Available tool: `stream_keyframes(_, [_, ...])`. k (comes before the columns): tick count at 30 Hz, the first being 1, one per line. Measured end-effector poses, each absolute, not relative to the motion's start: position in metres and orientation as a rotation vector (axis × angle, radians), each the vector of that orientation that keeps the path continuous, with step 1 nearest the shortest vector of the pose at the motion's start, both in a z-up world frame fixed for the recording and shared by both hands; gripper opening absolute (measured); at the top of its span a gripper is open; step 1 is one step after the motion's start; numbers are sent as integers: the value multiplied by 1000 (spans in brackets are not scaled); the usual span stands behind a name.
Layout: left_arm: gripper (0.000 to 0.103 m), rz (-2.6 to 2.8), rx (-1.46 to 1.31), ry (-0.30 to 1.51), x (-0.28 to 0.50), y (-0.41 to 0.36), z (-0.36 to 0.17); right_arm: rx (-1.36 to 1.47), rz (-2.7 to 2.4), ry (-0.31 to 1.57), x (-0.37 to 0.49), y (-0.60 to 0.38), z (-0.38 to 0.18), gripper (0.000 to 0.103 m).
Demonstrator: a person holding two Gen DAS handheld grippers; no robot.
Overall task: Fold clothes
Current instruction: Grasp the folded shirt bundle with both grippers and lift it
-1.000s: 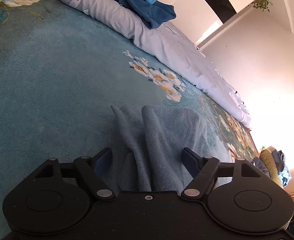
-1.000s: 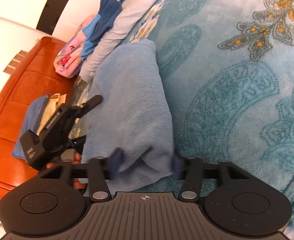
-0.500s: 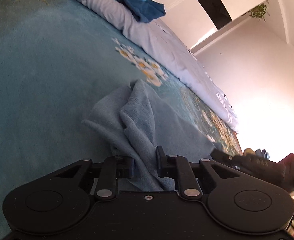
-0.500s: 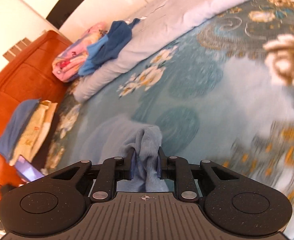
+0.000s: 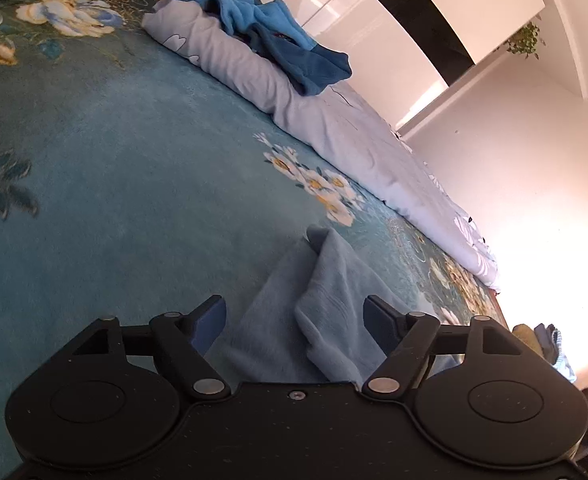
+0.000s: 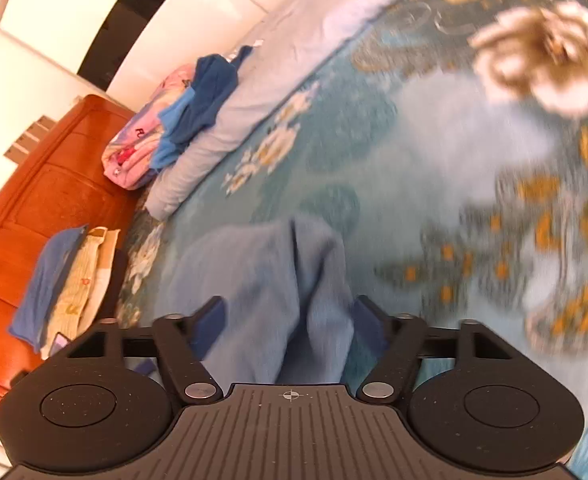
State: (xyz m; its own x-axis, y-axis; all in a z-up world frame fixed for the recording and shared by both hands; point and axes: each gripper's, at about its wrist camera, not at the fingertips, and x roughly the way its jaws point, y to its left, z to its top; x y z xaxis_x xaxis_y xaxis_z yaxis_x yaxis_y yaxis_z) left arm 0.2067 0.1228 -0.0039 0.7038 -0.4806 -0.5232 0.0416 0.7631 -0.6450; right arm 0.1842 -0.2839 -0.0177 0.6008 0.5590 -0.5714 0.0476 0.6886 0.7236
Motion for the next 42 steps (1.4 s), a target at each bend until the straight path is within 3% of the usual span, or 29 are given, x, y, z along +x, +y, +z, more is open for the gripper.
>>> stream_keyframes(13, [79,-413,-630,806,239,93,-27,923,373,881,168,-257,-43,75])
stream_keyframes(16, [74,-415,-635,806,240,92,-27,917,364,874,169,-251,-40,61])
stream_keyframes(19, [67,-406,-648,806,239,92,-27,906,344,867,170,-250,-36,38])
stream_keyframes(21, [58,-402,-663,806,238,93,-28,899,333,848,169,-253,-34,29])
stream_keyframes(23, [33,-406,-685,808,237,93,-29,880,329,844,170,-255,-30,24])
stream_keyframes(26, [21,-416,-721,814,234,90,-30,836,329,861,177,-255,-25,22])
stream_keyframes(30, [13,-446,-744,831,219,81,-28,777,308,856,186,-265,-16,22])
stream_keyframes(39, [17,-501,-691,849,197,68,-22,761,293,883,203,-294,-19,25])
stream_keyframes(42, [28,-450,-687,840,200,74,-24,747,304,891,201,-294,-22,37])
